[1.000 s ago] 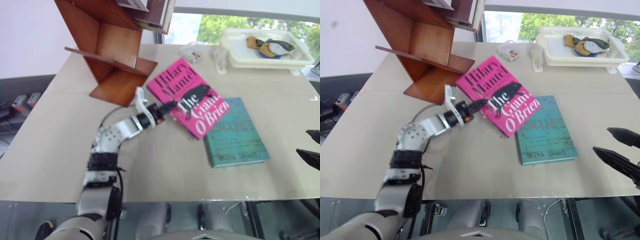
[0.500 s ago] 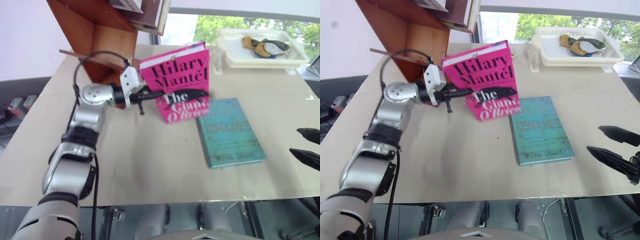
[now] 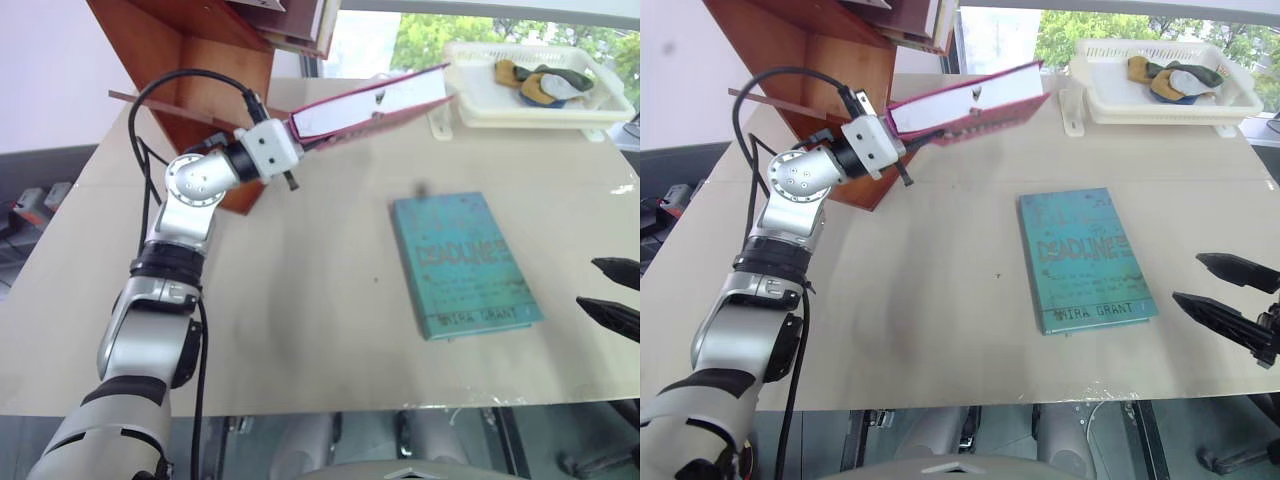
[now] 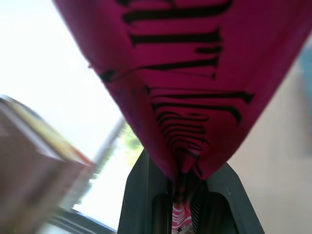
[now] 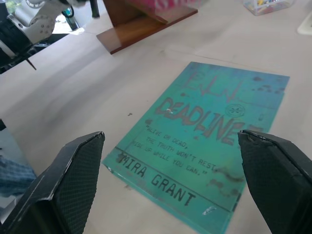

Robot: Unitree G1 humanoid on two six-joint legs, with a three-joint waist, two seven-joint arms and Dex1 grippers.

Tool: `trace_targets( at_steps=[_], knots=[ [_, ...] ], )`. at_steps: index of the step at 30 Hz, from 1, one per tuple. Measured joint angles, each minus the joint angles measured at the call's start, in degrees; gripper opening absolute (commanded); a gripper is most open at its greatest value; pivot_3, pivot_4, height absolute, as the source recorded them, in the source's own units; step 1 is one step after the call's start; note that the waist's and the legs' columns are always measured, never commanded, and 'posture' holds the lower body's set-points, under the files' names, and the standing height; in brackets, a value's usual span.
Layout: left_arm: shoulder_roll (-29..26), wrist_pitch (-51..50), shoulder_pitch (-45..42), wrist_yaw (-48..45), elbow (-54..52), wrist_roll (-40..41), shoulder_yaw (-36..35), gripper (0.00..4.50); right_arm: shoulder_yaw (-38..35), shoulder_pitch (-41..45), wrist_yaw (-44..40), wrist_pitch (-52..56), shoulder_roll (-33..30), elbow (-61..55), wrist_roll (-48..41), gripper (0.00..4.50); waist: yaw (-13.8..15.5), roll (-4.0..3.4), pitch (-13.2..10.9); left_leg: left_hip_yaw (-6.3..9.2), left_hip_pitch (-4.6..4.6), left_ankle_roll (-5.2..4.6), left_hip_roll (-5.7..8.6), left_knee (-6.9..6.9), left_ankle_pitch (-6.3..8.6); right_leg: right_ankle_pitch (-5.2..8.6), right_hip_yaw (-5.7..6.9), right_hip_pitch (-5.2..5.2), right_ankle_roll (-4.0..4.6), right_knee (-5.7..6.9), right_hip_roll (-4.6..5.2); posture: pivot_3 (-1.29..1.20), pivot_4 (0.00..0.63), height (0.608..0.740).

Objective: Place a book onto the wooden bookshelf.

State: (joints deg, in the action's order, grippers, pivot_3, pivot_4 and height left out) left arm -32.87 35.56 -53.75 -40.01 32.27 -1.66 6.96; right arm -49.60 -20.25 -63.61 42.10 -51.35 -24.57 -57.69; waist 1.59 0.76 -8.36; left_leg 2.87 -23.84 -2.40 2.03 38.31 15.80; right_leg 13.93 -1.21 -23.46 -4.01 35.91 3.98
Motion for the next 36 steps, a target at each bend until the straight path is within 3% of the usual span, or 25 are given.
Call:
trace_targets(
  at_steps=[3,7,11,20,30,36],
  knots=[
    [-1.68,1.84,-0.67,0.39,-2.76,-4.63,0.91,0.02,0.88,1.54,-0.40,-0.01,-0.55,1.13,0.61,4.50,-0.07,0.06,-0.05,0.03,0.17,-0.23,0.02,0.08,0.11,-0.09,0.04,0.19,-0.15,0.05,-0.16,0.00,0.150,0.740],
    [-7.68,4.53,-5.63,0.52,-6.05,-16.82,4.40,0.02,2.36,3.64,-1.07,-0.16,-1.33,2.84,1.39,4.50,-0.19,0.12,-0.09,0.03,0.23,-0.31,0.02,0.13,0.04,-0.15,0.04,0.27,-0.21,0.08,-0.25,0.00,0.150,0.740],
    [-11.54,3.92,-8.19,-0.56,-9.37,-19.57,4.48,0.02,4.61,5.85,-1.33,-1.02,-1.53,3.87,2.65,4.50,-0.67,0.11,-0.09,0.03,0.23,-0.08,0.02,0.13,-0.09,-0.15,0.04,0.27,-0.21,0.08,-0.24,0.00,0.150,0.740],
    [-21.08,0.04,-7.87,-7.67,-11.07,-15.77,3.53,0.02,9.75,12.95,-4.20,-2.97,-3.36,10.31,5.66,4.50,-1.02,0.11,-0.13,-0.02,0.22,-0.08,0.00,0.21,-0.10,-0.15,0.01,0.24,-0.21,0.17,-0.30,0.00,0.150,0.740],
    [-33.12,3.25,-3.66,-14.55,-12.09,-7.96,-0.76,0.02,15.83,20.43,-7.77,-5.05,-4.55,16.51,8.48,4.50,-0.95,0.13,-0.16,-0.03,0.21,-0.09,0.01,0.57,-0.09,-0.14,0.00,0.25,-0.21,0.49,-0.29,0.00,0.150,0.740],
    [-39.24,3.90,-3.48,-15.49,-11.00,-7.34,-3.51,0.02,18.08,23.72,-9.27,-6.22,-4.59,19.98,10.01,4.50,-1.30,0.10,-0.19,-0.08,0.36,-0.31,-0.04,0.68,0.03,-0.13,-0.06,0.25,-0.21,0.81,-0.36,0.00,0.150,0.740]
  ],
)
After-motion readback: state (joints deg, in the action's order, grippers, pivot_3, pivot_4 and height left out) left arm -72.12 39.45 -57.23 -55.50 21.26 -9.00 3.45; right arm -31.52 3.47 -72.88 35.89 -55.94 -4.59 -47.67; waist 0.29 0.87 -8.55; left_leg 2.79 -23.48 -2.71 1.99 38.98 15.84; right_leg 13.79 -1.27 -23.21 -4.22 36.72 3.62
